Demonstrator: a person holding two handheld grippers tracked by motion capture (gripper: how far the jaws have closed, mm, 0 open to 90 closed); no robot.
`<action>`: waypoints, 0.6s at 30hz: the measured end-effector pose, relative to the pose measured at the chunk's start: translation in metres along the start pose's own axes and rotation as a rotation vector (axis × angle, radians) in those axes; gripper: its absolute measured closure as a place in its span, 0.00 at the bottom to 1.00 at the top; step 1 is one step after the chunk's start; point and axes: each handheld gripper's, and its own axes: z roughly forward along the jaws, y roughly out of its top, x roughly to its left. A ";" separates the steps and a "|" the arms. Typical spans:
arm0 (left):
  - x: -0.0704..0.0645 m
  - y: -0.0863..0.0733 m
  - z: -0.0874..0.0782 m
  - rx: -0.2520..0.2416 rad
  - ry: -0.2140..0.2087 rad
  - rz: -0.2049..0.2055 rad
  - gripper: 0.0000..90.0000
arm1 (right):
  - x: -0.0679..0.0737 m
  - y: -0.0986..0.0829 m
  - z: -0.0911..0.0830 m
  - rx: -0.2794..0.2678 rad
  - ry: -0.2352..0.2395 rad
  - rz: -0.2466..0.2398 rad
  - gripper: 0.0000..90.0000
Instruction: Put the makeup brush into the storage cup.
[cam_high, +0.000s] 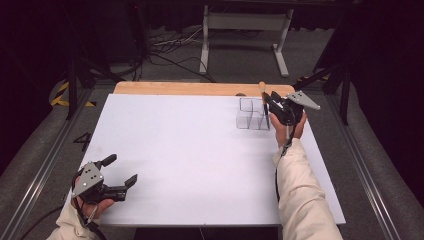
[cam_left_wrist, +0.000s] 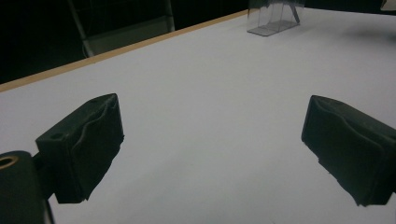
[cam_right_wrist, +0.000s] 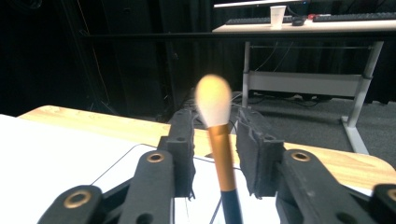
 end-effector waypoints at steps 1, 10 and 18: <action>0.000 0.000 0.000 -0.002 0.001 -0.001 0.07 | 0.000 0.001 -0.001 -0.006 -0.001 -0.004 0.72; -0.001 0.000 0.000 -0.003 0.002 0.000 0.07 | 0.003 0.010 -0.013 -0.014 0.012 -0.039 0.63; -0.001 0.000 0.000 -0.002 0.003 0.006 0.07 | 0.009 0.018 -0.021 -0.025 0.034 -0.078 0.60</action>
